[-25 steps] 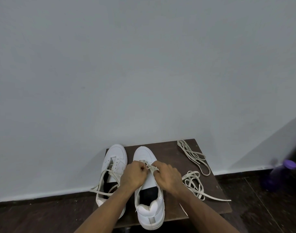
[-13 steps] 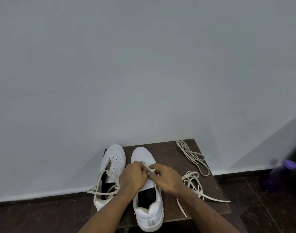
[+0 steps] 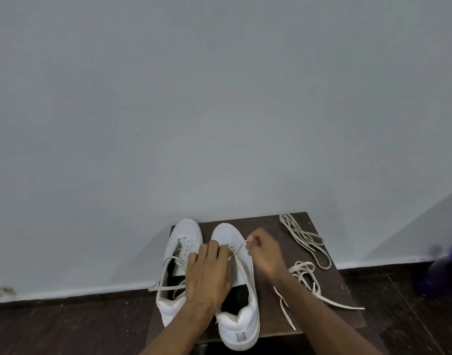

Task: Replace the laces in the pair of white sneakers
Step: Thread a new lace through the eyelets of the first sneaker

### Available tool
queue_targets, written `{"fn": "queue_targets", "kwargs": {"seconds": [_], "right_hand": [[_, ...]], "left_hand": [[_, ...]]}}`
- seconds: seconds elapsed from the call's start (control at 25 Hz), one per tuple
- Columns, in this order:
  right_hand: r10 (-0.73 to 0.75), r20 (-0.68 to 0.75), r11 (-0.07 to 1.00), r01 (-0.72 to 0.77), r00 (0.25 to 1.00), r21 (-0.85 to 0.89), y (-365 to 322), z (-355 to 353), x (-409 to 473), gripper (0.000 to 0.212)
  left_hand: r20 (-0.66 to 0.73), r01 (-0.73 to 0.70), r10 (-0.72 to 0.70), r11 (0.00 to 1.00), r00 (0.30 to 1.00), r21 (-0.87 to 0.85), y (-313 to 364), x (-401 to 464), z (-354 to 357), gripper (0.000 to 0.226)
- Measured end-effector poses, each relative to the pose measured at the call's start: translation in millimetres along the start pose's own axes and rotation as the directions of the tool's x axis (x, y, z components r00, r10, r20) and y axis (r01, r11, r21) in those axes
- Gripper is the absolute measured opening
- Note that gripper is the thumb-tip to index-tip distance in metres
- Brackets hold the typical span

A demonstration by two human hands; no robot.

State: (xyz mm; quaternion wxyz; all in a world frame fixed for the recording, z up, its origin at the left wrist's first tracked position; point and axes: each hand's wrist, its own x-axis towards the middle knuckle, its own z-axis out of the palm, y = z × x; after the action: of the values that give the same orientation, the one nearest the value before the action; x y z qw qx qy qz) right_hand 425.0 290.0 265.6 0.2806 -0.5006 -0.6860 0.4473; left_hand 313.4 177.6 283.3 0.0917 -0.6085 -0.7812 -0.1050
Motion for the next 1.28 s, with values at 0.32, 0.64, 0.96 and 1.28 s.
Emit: {"fn": "queue_targets", "kwargs": {"seconds": [0.32,0.64,0.96,1.28], "right_hand": [[-0.091,-0.34,0.793,0.275,0.936,0.544,-148,-107,18,0.021],[-0.482,-0.648,0.729,0.68,0.589,0.077,-272,-210,22,0.019],[-0.705,-0.492,0.626,0.774,0.512,-0.092,-268,-208,-8,0.013],[-0.257,0.312,0.885,0.352,0.915,-0.305,-44,-3,-29,0.013]], "left_hand": [[0.193,0.494,-0.455,0.783,0.869,-0.38,-9,-12,-16,0.023],[0.281,0.547,-0.47,0.733,0.837,-0.404,-16,-10,-16,0.019],[0.365,0.584,-0.459,0.684,0.81,-0.436,-19,-6,-13,0.018],[0.519,0.674,-0.432,0.529,0.737,-0.516,-24,-1,-23,0.017]]}}
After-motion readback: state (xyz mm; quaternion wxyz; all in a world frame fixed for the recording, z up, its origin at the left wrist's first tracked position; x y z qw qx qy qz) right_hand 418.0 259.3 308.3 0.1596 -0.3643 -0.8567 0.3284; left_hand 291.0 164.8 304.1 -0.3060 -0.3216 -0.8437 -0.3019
